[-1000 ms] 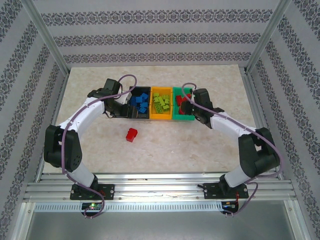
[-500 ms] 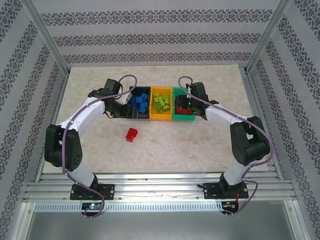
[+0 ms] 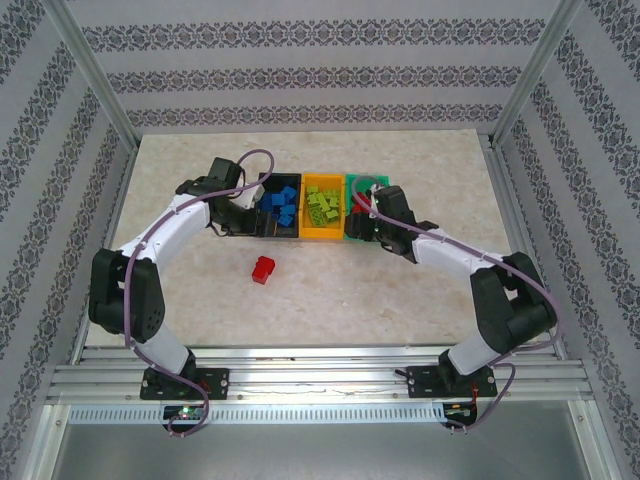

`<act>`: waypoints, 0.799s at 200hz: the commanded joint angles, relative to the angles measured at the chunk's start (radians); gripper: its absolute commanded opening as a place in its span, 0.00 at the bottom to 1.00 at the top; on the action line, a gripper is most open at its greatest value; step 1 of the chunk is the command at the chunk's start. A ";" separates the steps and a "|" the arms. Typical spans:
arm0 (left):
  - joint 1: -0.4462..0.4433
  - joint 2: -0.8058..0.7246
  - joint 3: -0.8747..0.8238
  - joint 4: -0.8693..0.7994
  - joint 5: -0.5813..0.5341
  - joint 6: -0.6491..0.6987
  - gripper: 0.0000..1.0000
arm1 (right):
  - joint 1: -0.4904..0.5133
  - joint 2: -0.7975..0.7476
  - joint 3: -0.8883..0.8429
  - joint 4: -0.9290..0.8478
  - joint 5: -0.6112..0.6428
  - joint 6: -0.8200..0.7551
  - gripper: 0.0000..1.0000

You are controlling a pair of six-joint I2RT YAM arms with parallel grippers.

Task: Sort the legos into containers by color
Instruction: Place the lego in the container, then pick up the lego from the center of the table.

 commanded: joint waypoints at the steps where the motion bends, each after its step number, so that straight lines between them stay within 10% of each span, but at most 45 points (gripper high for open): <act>1: 0.013 -0.031 0.008 0.005 0.046 -0.032 0.64 | 0.028 -0.038 -0.040 0.019 0.043 0.018 0.57; 160: 0.012 -0.171 -0.260 -0.082 -0.052 -0.100 0.63 | 0.059 -0.067 -0.128 0.072 0.090 -0.025 0.58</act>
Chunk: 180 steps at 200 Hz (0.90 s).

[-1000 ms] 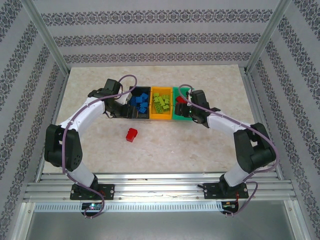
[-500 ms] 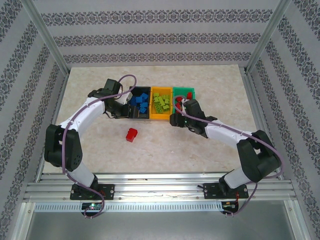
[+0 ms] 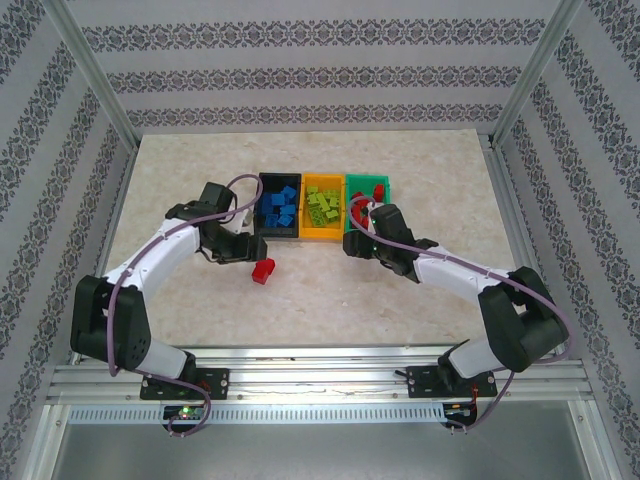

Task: Sort the legos into containers by color
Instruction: Pick up the lego from the center of the table.

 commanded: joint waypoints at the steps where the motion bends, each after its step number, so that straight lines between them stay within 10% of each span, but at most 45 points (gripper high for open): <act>1: 0.012 0.007 -0.017 -0.051 -0.025 -0.011 0.63 | 0.015 0.005 -0.012 0.034 0.031 -0.016 0.58; 180: -0.113 0.202 0.012 -0.032 -0.148 -0.015 0.55 | 0.063 0.075 0.018 0.049 0.062 -0.024 0.59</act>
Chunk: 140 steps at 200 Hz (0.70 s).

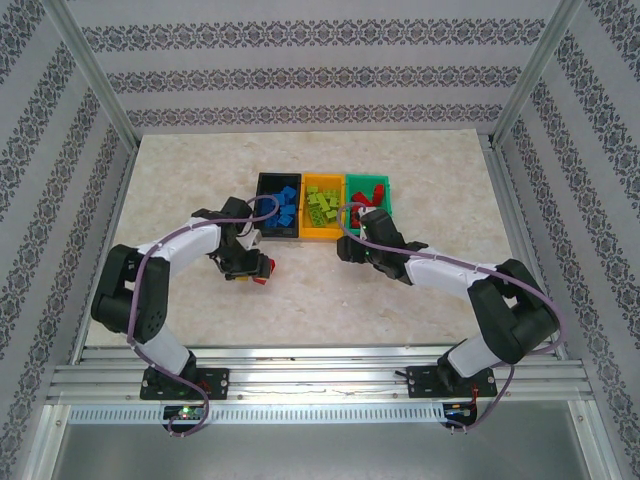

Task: Sort the legos into containers by color
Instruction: Pick up the lego from the center of the table.

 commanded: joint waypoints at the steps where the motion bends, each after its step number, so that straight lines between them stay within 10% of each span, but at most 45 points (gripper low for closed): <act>1: -0.032 0.011 0.035 -0.042 -0.069 0.016 0.55 | 0.011 0.016 0.018 0.013 0.023 -0.023 0.59; 140: -0.068 -0.074 0.056 -0.044 -0.010 -0.019 0.31 | -0.025 -0.123 -0.084 -0.005 0.040 -0.007 0.59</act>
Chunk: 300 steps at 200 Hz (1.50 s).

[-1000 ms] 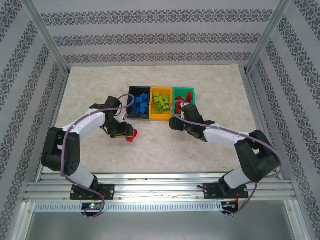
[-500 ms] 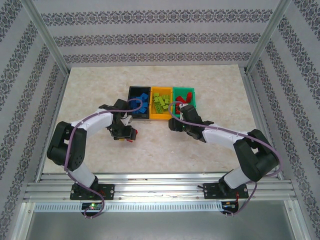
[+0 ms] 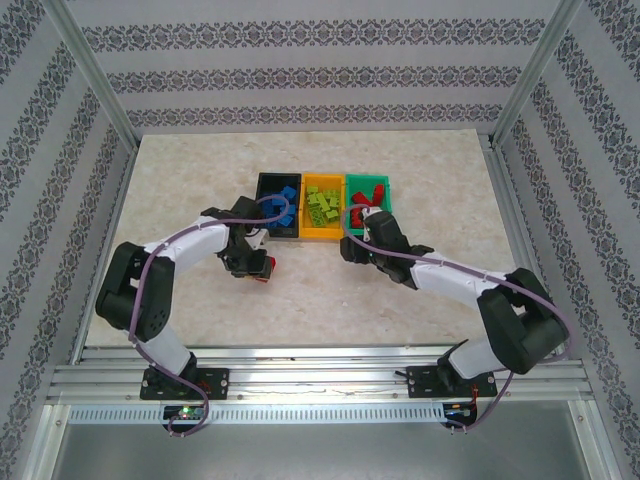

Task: Sort the legos into containers by color
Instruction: Pick up the lego from the center of the table, then place the lego in the container.

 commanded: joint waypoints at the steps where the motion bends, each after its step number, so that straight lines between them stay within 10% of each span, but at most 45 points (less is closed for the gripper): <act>1: -0.018 -0.079 0.023 -0.042 0.022 -0.026 0.31 | -0.026 -0.043 -0.043 -0.004 0.006 0.009 0.59; 111: -0.025 -0.119 0.196 -0.013 0.166 -0.078 0.31 | -0.171 -0.232 -0.151 -0.148 -0.150 -0.101 0.60; 300: -0.083 0.422 0.974 -0.155 0.162 -0.034 0.31 | -0.297 -0.321 -0.288 -0.024 -0.173 -0.049 0.61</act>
